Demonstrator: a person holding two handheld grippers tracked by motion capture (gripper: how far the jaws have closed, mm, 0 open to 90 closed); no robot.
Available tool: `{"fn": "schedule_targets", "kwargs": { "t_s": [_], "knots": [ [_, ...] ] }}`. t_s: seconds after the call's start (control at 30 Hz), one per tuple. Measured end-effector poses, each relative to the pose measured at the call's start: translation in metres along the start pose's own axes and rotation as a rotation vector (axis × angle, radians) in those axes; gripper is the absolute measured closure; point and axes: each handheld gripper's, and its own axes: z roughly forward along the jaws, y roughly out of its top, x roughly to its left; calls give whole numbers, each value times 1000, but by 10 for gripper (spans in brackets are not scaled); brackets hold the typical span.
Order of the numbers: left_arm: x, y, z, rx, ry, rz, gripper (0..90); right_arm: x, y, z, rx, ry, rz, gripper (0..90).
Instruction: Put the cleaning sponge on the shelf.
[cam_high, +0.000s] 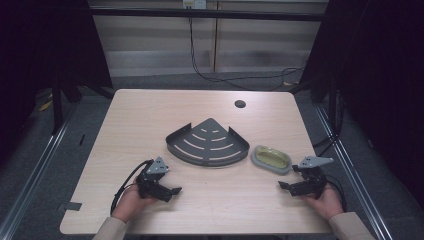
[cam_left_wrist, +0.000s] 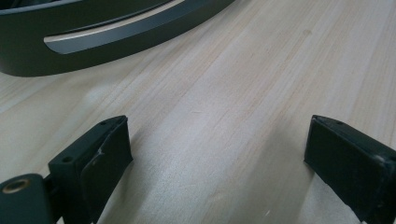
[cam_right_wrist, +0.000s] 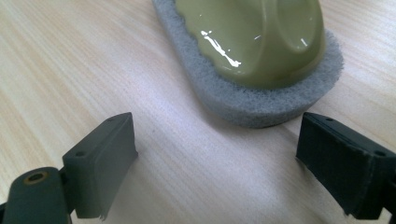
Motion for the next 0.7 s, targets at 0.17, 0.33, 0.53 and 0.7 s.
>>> {"fn": "schedule_targets", "kwargs": {
  "t_s": [0.17,0.33,0.53,0.7],
  "knots": [
    [0,0,0,-1,-1,1,66,1,1,0,6,-4,7,119],
    [0,0,0,1,-1,2,64,-2,10,-4,111,7,-4,164],
    [0,0,0,-1,-1,3,64,-4,29,-10,210,52,-69,243],
    [1,0,0,3,-1,8,63,-16,59,-21,270,42,-62,274]
  ]
}}
